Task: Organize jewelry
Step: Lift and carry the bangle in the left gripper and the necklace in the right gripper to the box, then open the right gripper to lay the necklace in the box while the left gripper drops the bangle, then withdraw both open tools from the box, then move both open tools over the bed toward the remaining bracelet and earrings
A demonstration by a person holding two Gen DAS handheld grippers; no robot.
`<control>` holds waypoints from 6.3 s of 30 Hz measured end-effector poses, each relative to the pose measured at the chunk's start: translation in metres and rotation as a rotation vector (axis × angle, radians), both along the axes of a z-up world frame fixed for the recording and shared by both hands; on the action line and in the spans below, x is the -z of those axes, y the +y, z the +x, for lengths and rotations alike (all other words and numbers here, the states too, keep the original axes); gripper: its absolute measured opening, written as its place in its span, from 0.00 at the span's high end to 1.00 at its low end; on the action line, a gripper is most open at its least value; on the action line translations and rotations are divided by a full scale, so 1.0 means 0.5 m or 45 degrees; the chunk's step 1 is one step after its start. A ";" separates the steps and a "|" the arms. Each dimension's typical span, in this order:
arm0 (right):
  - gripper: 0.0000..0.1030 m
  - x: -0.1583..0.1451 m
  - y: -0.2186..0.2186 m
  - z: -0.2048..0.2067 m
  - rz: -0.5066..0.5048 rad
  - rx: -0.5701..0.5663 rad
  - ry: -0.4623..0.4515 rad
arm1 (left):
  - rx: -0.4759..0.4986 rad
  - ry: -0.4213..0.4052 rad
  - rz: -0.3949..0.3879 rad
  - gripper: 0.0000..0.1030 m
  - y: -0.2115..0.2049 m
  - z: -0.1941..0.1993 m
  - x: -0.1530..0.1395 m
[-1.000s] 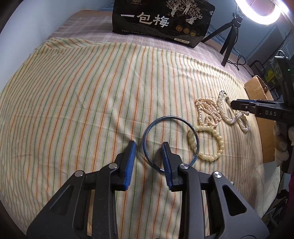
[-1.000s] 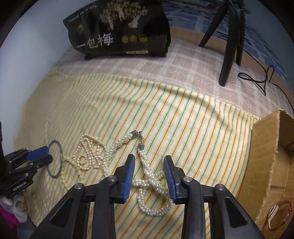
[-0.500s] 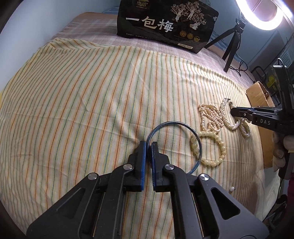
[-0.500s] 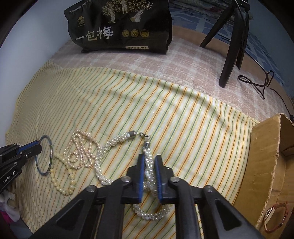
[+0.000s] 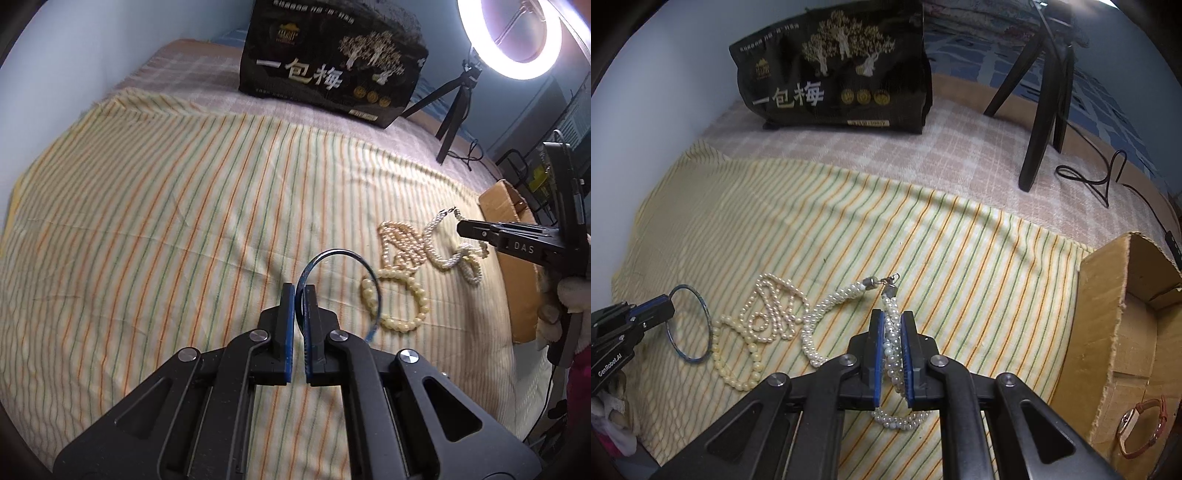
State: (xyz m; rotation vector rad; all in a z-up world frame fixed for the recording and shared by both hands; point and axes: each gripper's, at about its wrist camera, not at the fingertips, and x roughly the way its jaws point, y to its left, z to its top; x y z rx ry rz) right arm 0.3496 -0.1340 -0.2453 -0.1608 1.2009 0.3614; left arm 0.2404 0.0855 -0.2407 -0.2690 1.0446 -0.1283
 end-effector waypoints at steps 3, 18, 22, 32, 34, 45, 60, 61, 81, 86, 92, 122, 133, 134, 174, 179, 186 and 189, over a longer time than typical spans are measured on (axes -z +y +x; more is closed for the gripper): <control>0.94 -0.011 -0.007 -0.005 0.020 0.005 -0.011 | 0.009 -0.038 0.012 0.99 -0.006 -0.012 -0.022; 0.94 -0.090 -0.017 -0.056 0.096 0.002 -0.074 | 0.047 -0.111 0.015 0.99 -0.036 -0.047 -0.085; 0.94 -0.111 -0.029 -0.071 0.117 0.011 -0.092 | 0.047 -0.121 0.018 0.99 -0.037 -0.053 -0.099; 0.94 -0.182 -0.061 -0.110 0.168 0.025 -0.161 | 0.071 -0.151 0.012 0.99 -0.051 -0.076 -0.139; 0.94 -0.205 -0.073 -0.118 0.177 0.029 -0.185 | 0.080 -0.161 0.010 0.99 -0.058 -0.081 -0.149; 0.95 -0.298 -0.133 -0.162 0.209 0.050 -0.288 | 0.172 -0.224 -0.012 0.99 -0.130 -0.109 -0.209; 0.95 -0.395 -0.265 -0.185 0.270 0.157 -0.422 | 0.338 -0.273 -0.052 0.99 -0.259 -0.113 -0.255; 0.95 -0.401 -0.273 -0.185 0.275 0.165 -0.431 | 0.347 -0.275 -0.055 0.99 -0.267 -0.112 -0.257; 0.95 -0.385 -0.405 -0.128 0.192 0.291 -0.440 | 0.560 -0.287 -0.103 0.99 -0.467 -0.070 -0.263; 0.95 -0.365 -0.434 -0.107 0.178 0.323 -0.424 | 0.595 -0.271 -0.086 0.99 -0.516 -0.055 -0.245; 0.95 -0.340 -0.461 -0.088 0.169 0.349 -0.402 | 0.633 -0.254 -0.067 0.99 -0.561 -0.047 -0.221; 0.68 -0.252 -0.477 -0.048 0.150 0.385 -0.327 | 0.778 -0.243 0.008 0.99 -0.671 -0.061 -0.179; 0.12 -0.254 -0.464 -0.057 0.085 0.417 -0.376 | 0.748 -0.278 0.045 0.35 -0.662 -0.069 -0.185; 0.12 -0.254 -0.463 -0.057 0.078 0.421 -0.379 | 0.745 -0.275 0.049 0.35 -0.661 -0.068 -0.184; 0.05 -0.304 -0.343 -0.191 0.113 0.298 -0.500 | 0.409 -0.134 0.197 0.34 -0.322 -0.058 -0.146; 0.05 -0.285 -0.305 -0.215 0.107 0.228 -0.489 | 0.289 -0.062 0.223 0.34 -0.224 -0.043 -0.108; 0.07 -0.248 -0.241 -0.246 0.113 0.129 -0.470 | 0.201 -0.010 0.150 0.34 -0.130 -0.028 -0.078; 0.11 -0.228 -0.204 -0.262 0.091 0.055 -0.466 | 0.181 0.010 0.104 0.34 -0.105 -0.021 -0.061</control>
